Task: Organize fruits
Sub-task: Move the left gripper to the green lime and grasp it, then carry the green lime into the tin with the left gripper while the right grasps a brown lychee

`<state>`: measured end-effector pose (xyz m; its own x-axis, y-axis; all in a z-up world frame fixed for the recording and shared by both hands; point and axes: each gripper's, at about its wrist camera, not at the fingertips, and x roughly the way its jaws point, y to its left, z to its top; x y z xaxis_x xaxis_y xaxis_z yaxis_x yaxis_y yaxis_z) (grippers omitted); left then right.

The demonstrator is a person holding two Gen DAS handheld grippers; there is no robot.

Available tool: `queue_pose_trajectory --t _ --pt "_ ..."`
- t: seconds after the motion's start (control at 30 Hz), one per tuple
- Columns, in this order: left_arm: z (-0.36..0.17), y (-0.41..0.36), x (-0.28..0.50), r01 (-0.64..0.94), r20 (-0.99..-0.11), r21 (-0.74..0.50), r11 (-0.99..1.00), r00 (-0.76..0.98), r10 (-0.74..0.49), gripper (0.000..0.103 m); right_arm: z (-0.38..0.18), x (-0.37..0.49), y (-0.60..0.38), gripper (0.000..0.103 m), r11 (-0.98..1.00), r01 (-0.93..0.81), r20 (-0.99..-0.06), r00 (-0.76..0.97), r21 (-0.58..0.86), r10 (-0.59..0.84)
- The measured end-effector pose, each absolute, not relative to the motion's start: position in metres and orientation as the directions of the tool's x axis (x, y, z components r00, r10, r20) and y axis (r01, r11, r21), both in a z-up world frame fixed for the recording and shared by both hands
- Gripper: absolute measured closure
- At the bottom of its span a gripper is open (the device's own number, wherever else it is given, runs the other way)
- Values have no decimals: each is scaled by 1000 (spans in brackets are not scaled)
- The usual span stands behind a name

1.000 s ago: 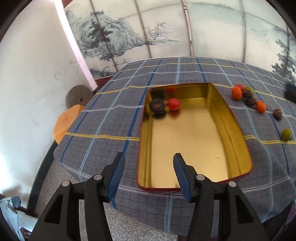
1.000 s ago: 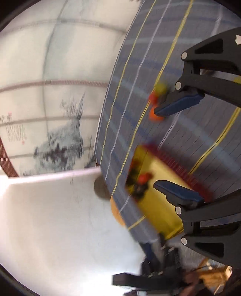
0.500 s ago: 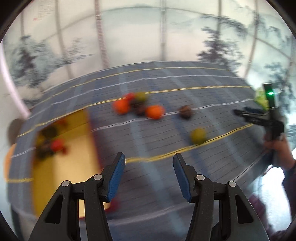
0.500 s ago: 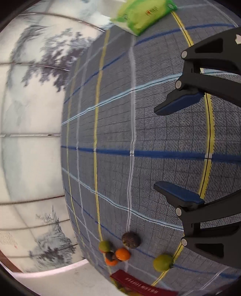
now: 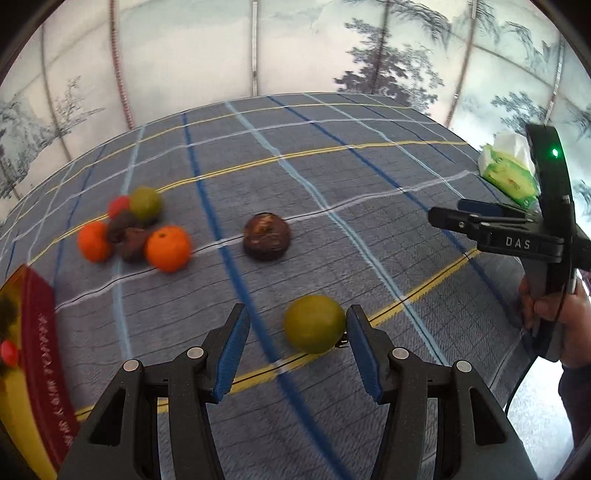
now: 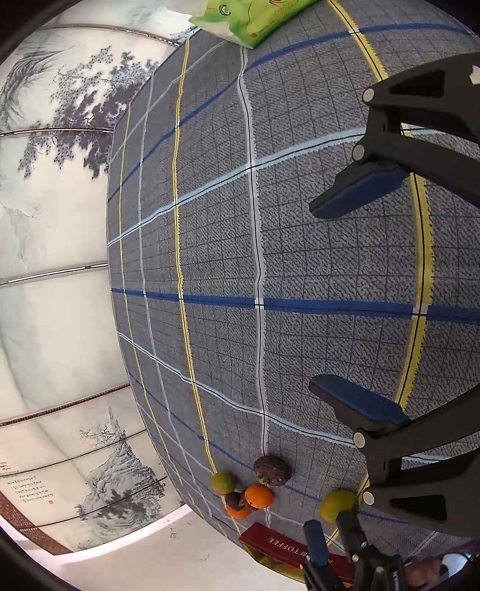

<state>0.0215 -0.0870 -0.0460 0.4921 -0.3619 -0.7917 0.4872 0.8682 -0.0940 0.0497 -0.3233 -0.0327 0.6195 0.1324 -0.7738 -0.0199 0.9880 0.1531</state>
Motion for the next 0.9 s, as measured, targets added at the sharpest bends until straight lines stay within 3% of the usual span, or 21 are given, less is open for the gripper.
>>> queue_pose_trajectory --t 0.07,0.17,0.33,0.6,0.73,0.9 --pt "-54 -91 23 504 -804 -118 856 458 -380 50 -32 50 -323 19 988 -25 -774 618 154 137" --pt "-61 -95 20 521 -792 -144 842 449 -413 66 -32 50 -322 19 987 -28 -773 619 156 140" --pt "-55 -94 8 497 -771 -82 864 517 -371 67 -35 52 -322 18 988 -23 -782 608 154 136" --pt "-30 -60 -8 427 -741 -156 891 546 -391 67 -36 54 -316 18 993 -16 -796 596 117 103" --pt "-21 -39 -18 391 -734 -207 897 544 -406 67 -22 53 -287 18 963 -132 -757 597 235 267" --pt "-6 -16 -33 354 -731 -214 910 560 -389 67 -6 72 -216 18 921 -339 -745 561 192 361"
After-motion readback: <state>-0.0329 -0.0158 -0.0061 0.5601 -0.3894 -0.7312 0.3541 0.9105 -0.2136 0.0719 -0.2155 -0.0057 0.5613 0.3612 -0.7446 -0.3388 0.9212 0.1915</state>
